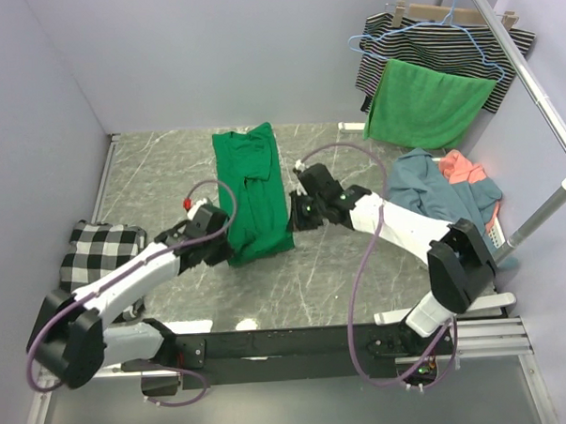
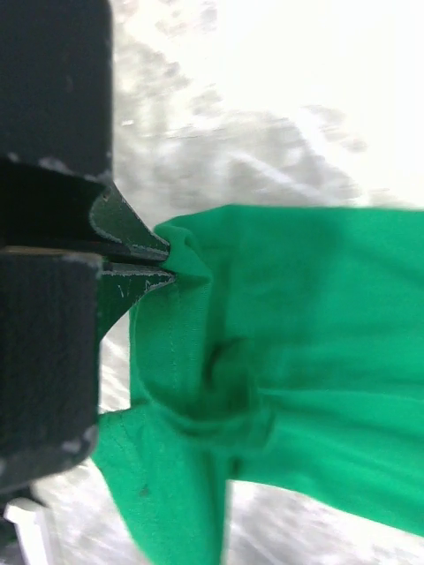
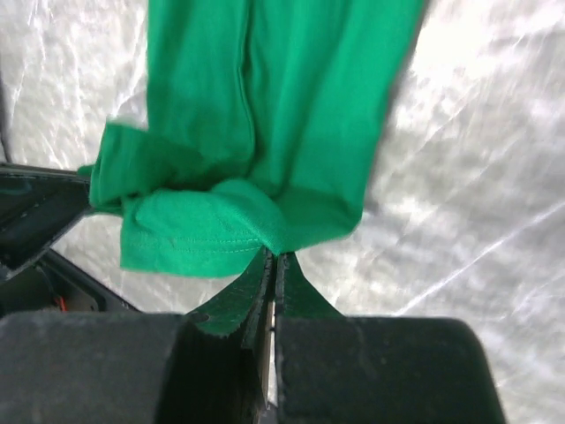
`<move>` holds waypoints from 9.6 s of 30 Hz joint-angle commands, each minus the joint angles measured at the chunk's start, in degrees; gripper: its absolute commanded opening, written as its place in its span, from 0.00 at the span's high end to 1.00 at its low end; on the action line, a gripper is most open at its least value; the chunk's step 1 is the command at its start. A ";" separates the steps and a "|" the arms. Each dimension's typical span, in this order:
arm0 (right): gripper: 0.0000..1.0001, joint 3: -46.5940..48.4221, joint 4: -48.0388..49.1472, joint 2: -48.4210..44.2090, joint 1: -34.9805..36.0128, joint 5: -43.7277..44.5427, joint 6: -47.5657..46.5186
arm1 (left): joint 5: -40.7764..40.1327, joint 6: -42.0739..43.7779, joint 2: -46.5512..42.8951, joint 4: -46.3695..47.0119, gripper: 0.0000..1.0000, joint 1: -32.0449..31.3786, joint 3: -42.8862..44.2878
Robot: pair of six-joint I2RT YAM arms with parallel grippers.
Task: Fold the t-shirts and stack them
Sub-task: Fold the folded rectangular tshirt in 1/3 of the way, then grab one side of the 2/3 rectangular tshirt with both arms, then fold the long partially folded tshirt into a neat square
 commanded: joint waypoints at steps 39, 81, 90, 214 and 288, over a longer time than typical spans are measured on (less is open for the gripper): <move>0.45 34.10 -1.56 26.13 -14.24 -11.71 -8.51 | 7.80 21.10 28.92 20.67 0.01 20.52 27.81; 0.48 55.98 -4.29 50.65 -13.09 -10.33 -6.14 | 14.48 24.44 49.82 33.41 0.05 20.79 35.53; 0.45 47.21 -2.00 43.98 -14.42 -6.11 -7.19 | 15.19 19.61 48.51 19.99 0.02 23.07 44.32; 1.00 -31.29 15.67 -14.47 -1.32 -17.00 4.32 | 15.37 -3.51 -16.16 7.93 0.99 -3.38 -21.33; 0.47 47.28 1.87 37.11 -15.30 -25.00 -7.81 | 34.53 22.68 39.63 17.94 0.02 21.23 41.00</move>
